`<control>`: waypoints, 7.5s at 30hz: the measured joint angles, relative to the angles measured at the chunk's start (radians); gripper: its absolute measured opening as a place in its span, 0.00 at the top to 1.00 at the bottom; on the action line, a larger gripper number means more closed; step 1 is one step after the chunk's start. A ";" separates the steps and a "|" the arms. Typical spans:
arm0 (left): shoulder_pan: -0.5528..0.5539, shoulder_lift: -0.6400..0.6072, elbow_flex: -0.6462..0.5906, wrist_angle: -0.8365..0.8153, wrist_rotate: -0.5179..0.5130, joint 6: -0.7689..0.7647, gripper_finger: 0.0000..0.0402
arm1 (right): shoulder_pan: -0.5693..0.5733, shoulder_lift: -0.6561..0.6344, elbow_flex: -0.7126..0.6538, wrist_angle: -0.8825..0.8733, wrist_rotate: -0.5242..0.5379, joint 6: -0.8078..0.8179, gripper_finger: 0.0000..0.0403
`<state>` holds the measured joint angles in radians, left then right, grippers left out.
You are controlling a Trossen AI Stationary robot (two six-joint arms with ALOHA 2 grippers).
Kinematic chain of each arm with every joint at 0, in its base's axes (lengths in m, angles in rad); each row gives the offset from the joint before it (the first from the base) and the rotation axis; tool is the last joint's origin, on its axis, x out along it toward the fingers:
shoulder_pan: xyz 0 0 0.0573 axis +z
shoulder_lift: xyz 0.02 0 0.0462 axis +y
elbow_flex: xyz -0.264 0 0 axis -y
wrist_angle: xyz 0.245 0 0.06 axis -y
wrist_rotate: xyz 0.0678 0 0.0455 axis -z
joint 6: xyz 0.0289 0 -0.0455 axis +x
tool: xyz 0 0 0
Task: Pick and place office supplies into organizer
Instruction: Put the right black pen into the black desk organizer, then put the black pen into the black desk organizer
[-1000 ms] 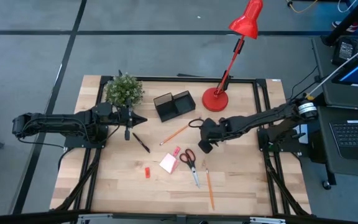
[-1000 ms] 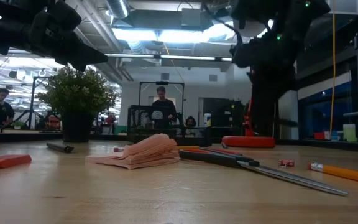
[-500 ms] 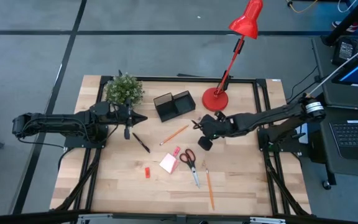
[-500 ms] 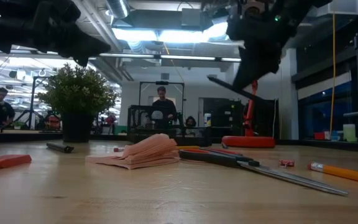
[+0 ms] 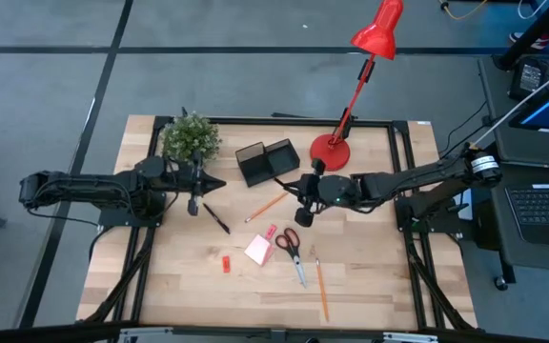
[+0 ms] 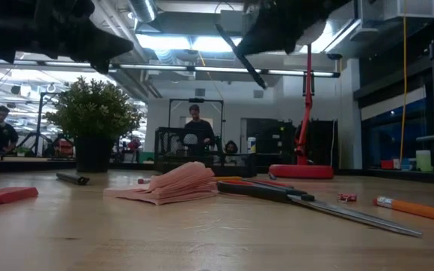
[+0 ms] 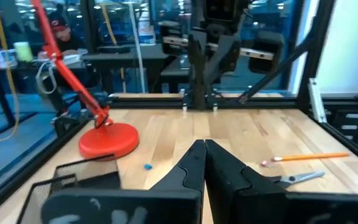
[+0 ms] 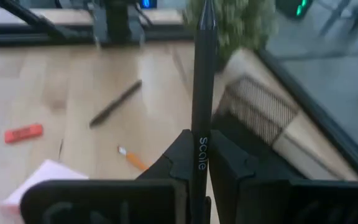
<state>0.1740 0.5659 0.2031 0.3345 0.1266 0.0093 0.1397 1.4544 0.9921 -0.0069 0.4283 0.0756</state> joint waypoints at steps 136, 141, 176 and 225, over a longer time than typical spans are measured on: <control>-0.070 0.000 0.000 0.021 -0.001 0.060 0.99 | -0.357 0.717 0.153 0.946 -0.159 -0.236 0.61; -0.070 0.000 0.000 0.021 -0.001 0.064 0.99 | -0.329 0.658 0.153 0.921 -0.160 -0.289 0.60; -0.147 0.006 0.040 -0.156 -0.048 -0.010 1.00 | 0.056 -0.040 -0.523 1.045 -0.050 -0.211 0.98; -0.580 0.867 0.815 -1.275 -0.417 -0.300 0.69 | 0.071 -0.082 -0.621 0.989 -0.040 -0.237 0.98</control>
<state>-0.4058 1.4333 1.0179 -0.9404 -0.2901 -0.2904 0.2104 1.3720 0.3710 0.9825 0.3882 -0.1614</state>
